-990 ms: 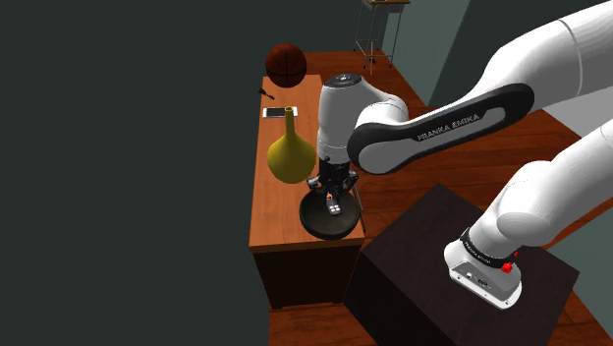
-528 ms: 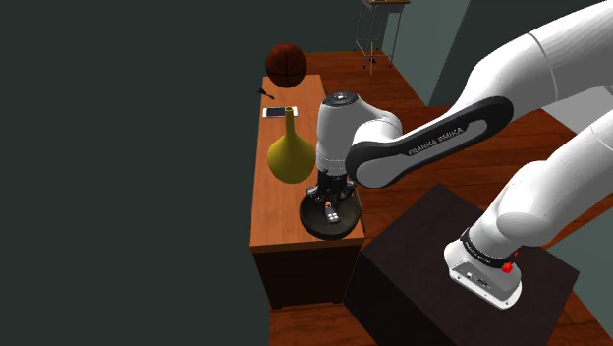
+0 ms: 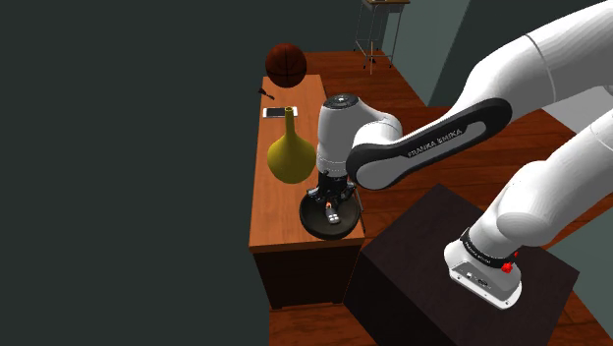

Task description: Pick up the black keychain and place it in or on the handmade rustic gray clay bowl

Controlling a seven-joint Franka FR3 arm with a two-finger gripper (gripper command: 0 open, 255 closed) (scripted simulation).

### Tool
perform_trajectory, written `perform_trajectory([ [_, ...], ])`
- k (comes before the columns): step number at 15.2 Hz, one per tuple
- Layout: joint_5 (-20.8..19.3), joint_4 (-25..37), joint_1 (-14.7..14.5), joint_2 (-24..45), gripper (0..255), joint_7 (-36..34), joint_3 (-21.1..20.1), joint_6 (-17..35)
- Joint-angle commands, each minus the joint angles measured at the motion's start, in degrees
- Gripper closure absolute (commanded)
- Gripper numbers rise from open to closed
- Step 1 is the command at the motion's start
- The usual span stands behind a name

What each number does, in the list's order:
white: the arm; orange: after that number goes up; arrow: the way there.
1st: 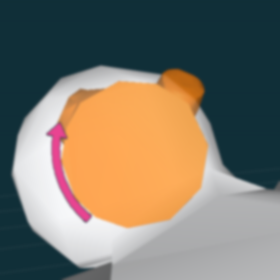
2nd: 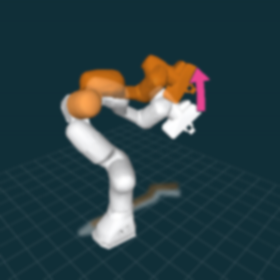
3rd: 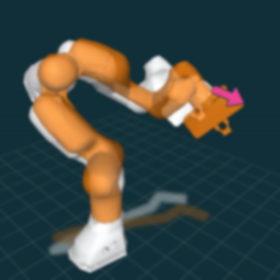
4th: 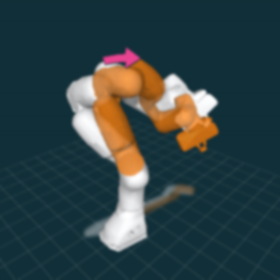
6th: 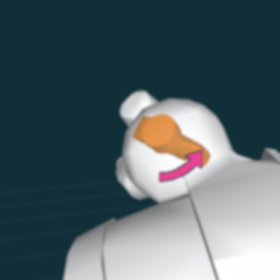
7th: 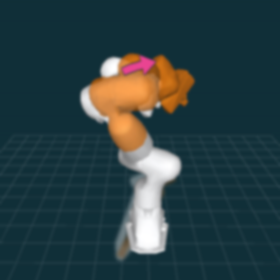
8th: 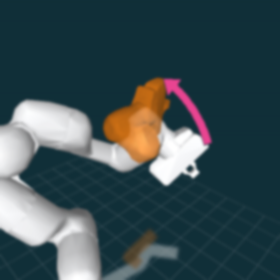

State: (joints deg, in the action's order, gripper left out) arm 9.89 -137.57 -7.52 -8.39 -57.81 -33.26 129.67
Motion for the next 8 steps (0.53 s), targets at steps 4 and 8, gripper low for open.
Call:
perform_trajectory([
  [4, 0.0, 0.0, 0.0, 0.0, 0, 0.0, 0.0, 0.0],
  [8, 1.0, 1.9, 0.0, -2.5, 0, 0.9, 0.7, -4.2],
])
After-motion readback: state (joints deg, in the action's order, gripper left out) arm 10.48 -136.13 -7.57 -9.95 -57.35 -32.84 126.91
